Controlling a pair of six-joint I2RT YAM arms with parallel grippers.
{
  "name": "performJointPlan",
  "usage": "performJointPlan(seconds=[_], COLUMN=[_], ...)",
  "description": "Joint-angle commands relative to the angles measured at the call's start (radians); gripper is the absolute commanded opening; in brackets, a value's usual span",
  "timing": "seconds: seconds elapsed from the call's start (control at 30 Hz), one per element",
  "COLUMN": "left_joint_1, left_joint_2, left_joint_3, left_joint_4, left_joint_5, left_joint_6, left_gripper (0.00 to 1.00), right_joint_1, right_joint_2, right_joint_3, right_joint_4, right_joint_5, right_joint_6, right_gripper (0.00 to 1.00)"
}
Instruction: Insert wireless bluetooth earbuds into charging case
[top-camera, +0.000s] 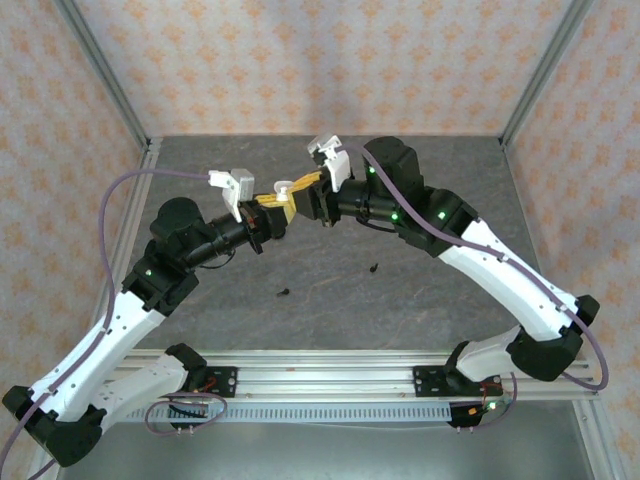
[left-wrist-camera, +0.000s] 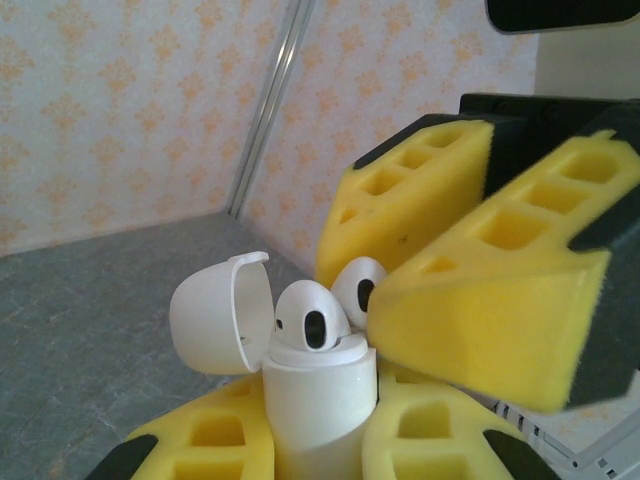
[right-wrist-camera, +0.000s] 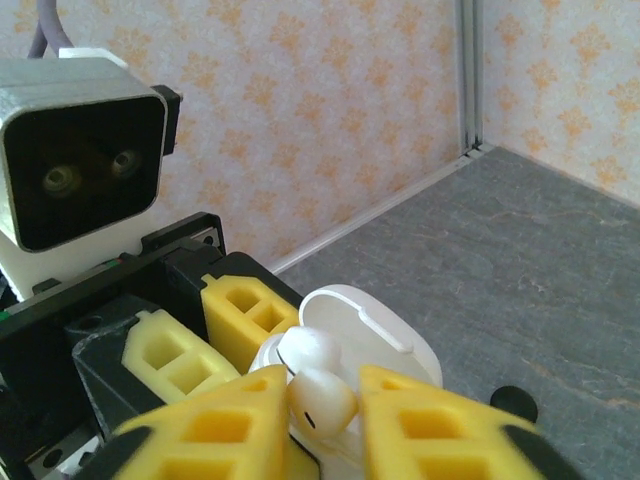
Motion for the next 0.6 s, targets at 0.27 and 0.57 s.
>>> performJointPlan(seconds=[0.27, 0.57], left_joint_1=[-0.001, -0.001], left_joint_2=[-0.026, -0.032], left_joint_3=[-0.002, -0.012], left_joint_4=[0.061, 0.073], left_joint_5=[-0.052, -0.063], left_joint_6=[0.028, 0.043], left_gripper=[0.0, 0.0], right_joint_1=[0.009, -0.043], right_joint_2=[-0.002, 0.002], right_joint_3=[0.064, 0.136], right_joint_4=[0.001, 0.002], right_joint_5=[0.037, 0.022], right_joint_6=[0.145, 0.303], right_gripper=[0.56, 0.65])
